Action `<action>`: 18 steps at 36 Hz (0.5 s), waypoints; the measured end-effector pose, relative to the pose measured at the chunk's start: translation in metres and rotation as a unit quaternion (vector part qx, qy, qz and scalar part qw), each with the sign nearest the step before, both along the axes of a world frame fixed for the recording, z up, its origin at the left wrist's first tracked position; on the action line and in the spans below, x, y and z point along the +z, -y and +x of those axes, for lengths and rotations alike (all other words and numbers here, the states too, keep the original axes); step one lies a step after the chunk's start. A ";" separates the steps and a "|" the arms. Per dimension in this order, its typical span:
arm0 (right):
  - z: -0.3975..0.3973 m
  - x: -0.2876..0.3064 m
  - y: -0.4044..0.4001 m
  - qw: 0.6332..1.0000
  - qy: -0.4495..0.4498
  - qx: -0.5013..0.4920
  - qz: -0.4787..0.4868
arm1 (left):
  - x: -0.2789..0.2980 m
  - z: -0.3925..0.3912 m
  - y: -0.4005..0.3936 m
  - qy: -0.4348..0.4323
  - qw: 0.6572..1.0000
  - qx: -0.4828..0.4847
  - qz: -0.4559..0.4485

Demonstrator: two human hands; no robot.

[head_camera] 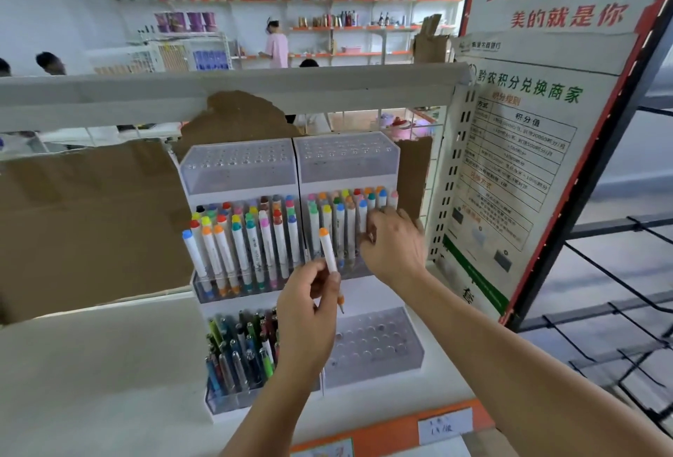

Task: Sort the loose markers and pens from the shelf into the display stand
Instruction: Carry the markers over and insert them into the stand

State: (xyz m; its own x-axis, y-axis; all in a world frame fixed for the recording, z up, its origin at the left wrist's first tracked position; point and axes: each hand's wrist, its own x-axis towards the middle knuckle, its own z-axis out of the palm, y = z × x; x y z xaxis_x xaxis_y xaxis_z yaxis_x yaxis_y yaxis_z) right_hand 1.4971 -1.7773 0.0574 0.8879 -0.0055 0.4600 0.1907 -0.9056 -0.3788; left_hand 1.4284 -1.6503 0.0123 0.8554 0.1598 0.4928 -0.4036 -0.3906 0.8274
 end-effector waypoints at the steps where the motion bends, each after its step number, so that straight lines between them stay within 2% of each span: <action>1: -0.001 -0.001 0.000 1.000 -0.004 -0.002 -0.001 | 0.000 0.000 0.000 0.001 1.000 -0.002 -0.002; 7: 0.001 -0.004 0.004 0.999 -0.014 -0.014 -0.033 | 0.001 -0.002 0.002 -0.008 1.000 -0.005 -0.012; 11: -0.014 -0.008 0.007 0.991 0.074 0.021 0.110 | 0.004 0.000 0.008 0.009 1.000 -0.018 -0.008; 14: -0.031 -0.006 -0.003 0.963 0.048 0.141 0.225 | 0.006 0.003 0.014 0.008 1.000 -0.022 0.008; 18: -0.041 -0.003 -0.005 0.957 0.035 0.177 0.227 | 0.004 0.007 0.020 0.012 1.000 -0.025 0.012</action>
